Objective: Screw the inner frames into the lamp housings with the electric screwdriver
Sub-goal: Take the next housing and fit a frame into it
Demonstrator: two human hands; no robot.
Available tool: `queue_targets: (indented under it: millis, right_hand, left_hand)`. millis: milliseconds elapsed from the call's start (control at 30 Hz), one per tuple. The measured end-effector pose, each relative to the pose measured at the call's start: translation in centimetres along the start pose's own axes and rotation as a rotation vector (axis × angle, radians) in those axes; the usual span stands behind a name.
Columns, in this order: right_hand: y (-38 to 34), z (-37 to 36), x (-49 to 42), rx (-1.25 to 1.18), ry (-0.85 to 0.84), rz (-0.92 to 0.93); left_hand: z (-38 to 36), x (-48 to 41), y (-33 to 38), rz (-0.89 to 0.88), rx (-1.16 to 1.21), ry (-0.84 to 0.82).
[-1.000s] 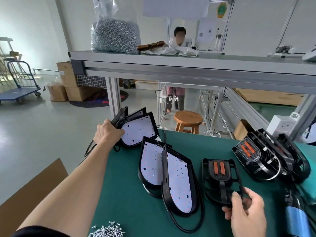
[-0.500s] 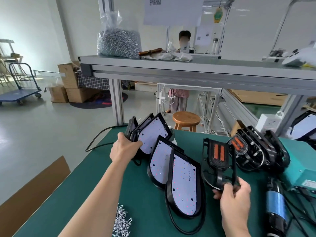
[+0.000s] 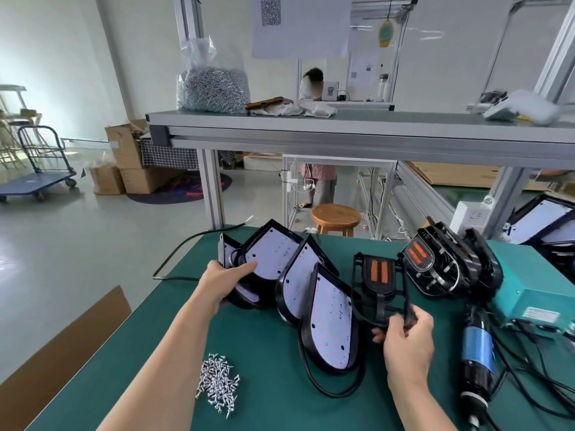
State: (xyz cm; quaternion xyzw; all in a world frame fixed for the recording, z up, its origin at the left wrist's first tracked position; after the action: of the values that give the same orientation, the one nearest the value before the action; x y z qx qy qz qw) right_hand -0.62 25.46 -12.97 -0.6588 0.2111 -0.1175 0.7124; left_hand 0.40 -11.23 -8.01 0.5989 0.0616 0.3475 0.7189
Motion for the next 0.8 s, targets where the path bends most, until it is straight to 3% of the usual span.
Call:
queue_targets:
  millis: [267, 333, 400, 467, 567, 633, 800]
  right_hand:
    - [-0.1, 0.0, 0.1, -0.052, -0.016, -0.017]
    - [-0.2, 0.1, 0.2, -0.095, -0.008, -0.034]
    - [-0.5, 0.3, 0.3, -0.156, 0.005, -0.056]
    - [-0.6, 0.5, 0.3, -0.217, 0.009, -0.087]
    - [-0.9, 0.9, 0.8, -0.300, 0.001, -0.158]
    - [-1.2, 1.2, 1.4, -0.340, 0.001, -0.200]
    - [-2.4, 2.3, 3.1, -0.465, -0.027, -0.295]
  left_hand:
    - [0.6, 2.4, 1.6, -0.111, -0.249, 0.191]
    - [1.0, 4.4, 2.2, -0.169, -0.325, 0.367]
    - [0.7, 7.8, 3.1, -0.374, -0.292, 0.530]
    - [-1.7, 11.0, 3.1, -0.536, -0.278, 0.437]
    - [-7.0, 14.0, 1.6, -0.557, -0.664, 0.183]
    - [-9.2, 15.0, 0.7, -0.577, -0.847, 0.134]
    - [-10.4, 15.4, -0.1, -0.587, -0.790, 0.072]
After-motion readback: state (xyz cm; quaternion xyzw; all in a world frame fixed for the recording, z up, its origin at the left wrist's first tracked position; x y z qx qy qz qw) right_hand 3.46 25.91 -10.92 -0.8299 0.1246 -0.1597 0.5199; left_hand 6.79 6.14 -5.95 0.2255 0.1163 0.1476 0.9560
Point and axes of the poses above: each hand's wrist, its own x-axis away from the middle knuckle, its own z-axis out of the back of the hand, y = z × x, the point moved 5 cm from there along -x, towards the middle knuckle, and after that the axes turned 4 degrees about z, right-handed, at the moved point
